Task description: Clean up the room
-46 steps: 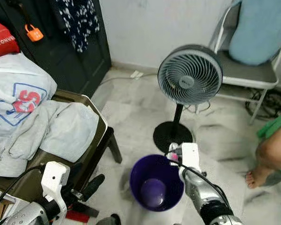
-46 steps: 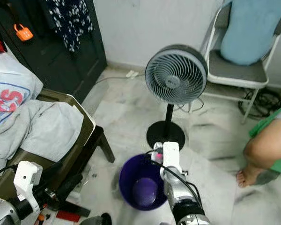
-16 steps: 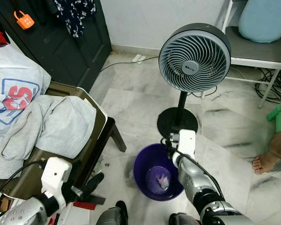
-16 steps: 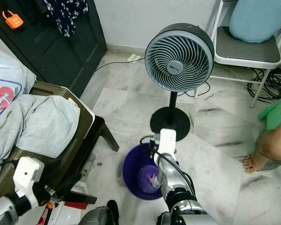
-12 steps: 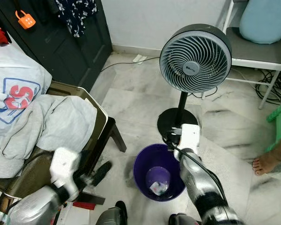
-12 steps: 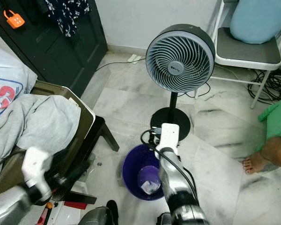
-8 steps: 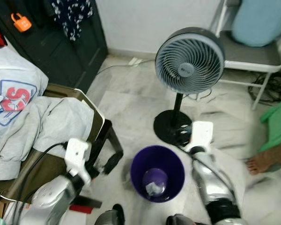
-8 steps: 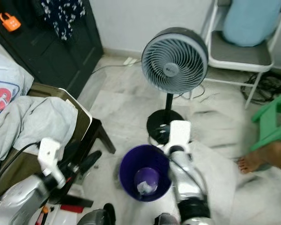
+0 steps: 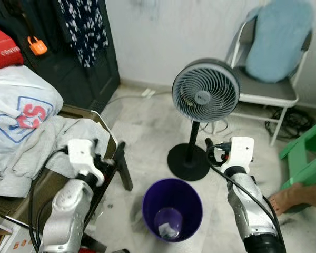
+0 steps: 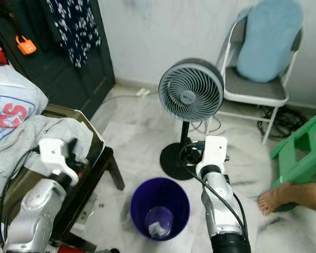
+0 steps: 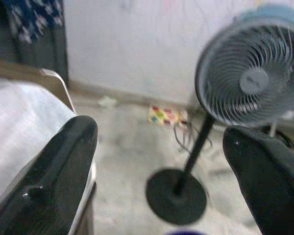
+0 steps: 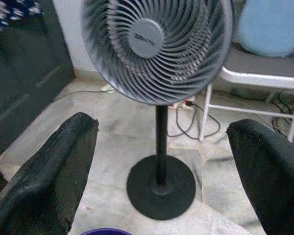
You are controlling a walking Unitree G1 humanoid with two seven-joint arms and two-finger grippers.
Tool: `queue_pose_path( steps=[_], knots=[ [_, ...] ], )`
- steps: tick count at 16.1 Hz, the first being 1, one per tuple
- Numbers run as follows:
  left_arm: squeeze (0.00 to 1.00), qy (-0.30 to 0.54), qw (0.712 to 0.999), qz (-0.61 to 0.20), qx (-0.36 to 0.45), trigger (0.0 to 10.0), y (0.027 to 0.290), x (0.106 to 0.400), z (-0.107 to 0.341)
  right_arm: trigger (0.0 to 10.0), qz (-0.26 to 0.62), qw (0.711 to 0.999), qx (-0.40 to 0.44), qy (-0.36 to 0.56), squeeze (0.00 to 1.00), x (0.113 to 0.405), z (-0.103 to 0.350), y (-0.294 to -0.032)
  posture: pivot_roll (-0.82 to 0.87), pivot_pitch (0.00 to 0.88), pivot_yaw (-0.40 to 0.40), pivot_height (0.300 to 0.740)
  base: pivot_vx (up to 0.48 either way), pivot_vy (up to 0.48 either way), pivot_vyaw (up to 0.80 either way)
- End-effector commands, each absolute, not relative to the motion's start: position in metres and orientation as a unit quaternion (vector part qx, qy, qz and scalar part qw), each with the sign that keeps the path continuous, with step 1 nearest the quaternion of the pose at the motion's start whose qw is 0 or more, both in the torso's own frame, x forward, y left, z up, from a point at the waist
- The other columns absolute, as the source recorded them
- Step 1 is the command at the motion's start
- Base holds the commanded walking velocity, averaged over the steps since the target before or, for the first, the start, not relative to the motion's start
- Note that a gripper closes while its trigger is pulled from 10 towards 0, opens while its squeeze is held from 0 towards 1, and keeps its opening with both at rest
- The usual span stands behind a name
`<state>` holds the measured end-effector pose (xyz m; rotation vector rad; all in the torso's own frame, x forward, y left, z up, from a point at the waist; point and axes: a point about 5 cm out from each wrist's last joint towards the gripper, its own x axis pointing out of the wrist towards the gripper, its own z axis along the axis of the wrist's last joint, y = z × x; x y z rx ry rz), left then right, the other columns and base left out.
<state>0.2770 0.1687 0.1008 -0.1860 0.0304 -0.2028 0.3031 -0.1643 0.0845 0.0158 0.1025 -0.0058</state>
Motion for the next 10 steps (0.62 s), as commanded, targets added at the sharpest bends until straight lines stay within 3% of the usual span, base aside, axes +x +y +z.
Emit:
queue_pose_path(
  steps=[1, 7, 8, 9, 10],
  knots=[
    [0.00, 0.016, 0.993, -0.075, -0.090, 10.0, 0.172, 0.279, 0.097, 10.0, 0.025, 0.999, -0.002, 0.030, 1.00, 0.306, 0.097, -0.152, -0.18, 0.000, 0.035, 0.740, 0.000, 0.000, 0.00],
    [0.00, -0.010, 0.991, -0.082, -0.108, 10.0, 0.170, 0.272, 0.101, 10.0, 0.014, 1.000, 0.019, 0.014, 1.00, 0.301, 0.112, -0.154, -0.15, 0.000, 0.018, 0.740, 0.000, 0.000, 0.00],
    [0.00, -0.003, 0.990, -0.086, -0.112, 10.0, 0.169, 0.271, 0.099, 10.0, 0.015, 1.000, 0.018, 0.017, 0.96, 0.298, 0.110, -0.153, -0.16, 0.000, 0.019, 0.740, 0.000, 0.000, 0.00],
    [0.00, 0.002, 0.989, -0.094, -0.114, 10.0, 0.167, 0.272, 0.097, 10.0, 0.023, 1.000, 0.009, 0.016, 0.00, 0.296, 0.110, -0.150, -0.16, 0.000, 0.019, 0.740, 0.000, 0.000, 0.00],
    [0.00, 0.008, 0.988, -0.100, -0.118, 10.0, 0.166, 0.272, 0.096, 10.0, 0.033, 0.999, -0.008, 0.005, 0.00, 0.296, 0.114, -0.147, -0.16, 0.000, 0.022, 0.740, 0.000, 0.000, 0.00]
  ],
)
